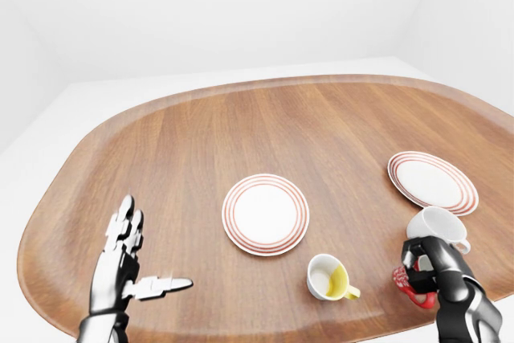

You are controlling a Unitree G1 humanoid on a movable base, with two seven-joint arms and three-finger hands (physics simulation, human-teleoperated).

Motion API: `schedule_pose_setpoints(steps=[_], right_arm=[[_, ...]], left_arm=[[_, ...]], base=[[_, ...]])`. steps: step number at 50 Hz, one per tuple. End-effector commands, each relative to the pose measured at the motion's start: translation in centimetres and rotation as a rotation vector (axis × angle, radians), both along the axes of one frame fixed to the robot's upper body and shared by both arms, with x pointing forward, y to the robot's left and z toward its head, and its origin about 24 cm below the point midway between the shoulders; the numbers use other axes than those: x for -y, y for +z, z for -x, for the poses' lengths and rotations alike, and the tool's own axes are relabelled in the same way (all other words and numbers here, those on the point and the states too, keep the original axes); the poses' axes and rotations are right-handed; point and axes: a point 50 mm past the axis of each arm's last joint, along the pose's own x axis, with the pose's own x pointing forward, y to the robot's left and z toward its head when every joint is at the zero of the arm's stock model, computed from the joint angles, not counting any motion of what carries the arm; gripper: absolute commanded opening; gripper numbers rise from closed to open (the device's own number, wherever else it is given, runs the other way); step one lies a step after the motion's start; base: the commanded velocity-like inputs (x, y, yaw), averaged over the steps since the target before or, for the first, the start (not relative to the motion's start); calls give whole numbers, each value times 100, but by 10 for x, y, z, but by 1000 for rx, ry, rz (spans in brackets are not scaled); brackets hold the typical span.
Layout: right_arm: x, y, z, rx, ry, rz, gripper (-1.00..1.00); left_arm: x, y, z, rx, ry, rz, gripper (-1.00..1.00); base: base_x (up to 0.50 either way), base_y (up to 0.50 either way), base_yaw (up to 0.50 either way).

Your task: Put the red mug on the left plate.

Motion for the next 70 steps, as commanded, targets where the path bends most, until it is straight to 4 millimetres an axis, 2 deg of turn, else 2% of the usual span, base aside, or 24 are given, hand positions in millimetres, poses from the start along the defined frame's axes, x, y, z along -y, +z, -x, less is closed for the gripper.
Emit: schedule_pose_setpoints(steps=[1,5,6,9,10,11,14,15,20,21,25,26,30,32,38,49,58,70], right_arm=[[-7,47,-31,227,41,111,-100],[-21,90,-65,412,108,180,-100],[-28,105,-81,465,136,222,-100],[-39,132,-109,567,179,254,-100],[-47,149,-128,620,198,273,-100],[-49,153,-134,635,202,272,-100],[-63,173,-165,699,213,261,-100],[-70,182,-182,724,203,252,-100],[-86,190,-213,747,138,201,-100],[-94,188,-222,730,124,183,-100],[-116,184,-236,684,140,181,-100],[-116,184,-236,682,139,181,-100],[-143,180,-244,681,182,158,-100],[-165,170,-249,654,230,167,-100],[-210,149,-252,584,359,185,-100],[-262,122,-248,495,524,197,-100],[-288,107,-242,443,614,204,-100],[-302,91,-235,398,698,287,-100]], left_arm=[[0,0,0,-3,0,0,100],[0,0,0,0,0,2,100],[0,0,0,1,-1,2,100],[0,1,-1,4,-2,3,100],[0,1,-1,4,-2,4,100],[0,1,-1,4,-2,4,100],[-1,1,-1,6,-2,4,100],[-1,2,-2,10,0,5,100],[-3,2,-2,11,0,14,100],[-3,2,-2,11,2,13,100],[-4,2,-2,12,1,19,100],[-4,2,-2,12,1,19,100],[-4,2,-2,12,1,21,100],[-4,1,-1,6,1,21,100],[-5,-2,1,-9,3,25,100],[-6,-7,5,-36,5,37,100],[-8,-11,9,-59,7,48,100],[-8,-12,9,-62,6,53,100]], base=[[0,0,0],[0,0,0],[0,0,0],[0,0,0],[0,0,0],[0,0,0],[0,0,0],[0,0,0],[0,0,0],[0,0,0],[0,0,0],[0,0,0],[0,0,0],[0,0,0],[0,0,0],[0,0,0],[0,0,0],[0,0,0]])
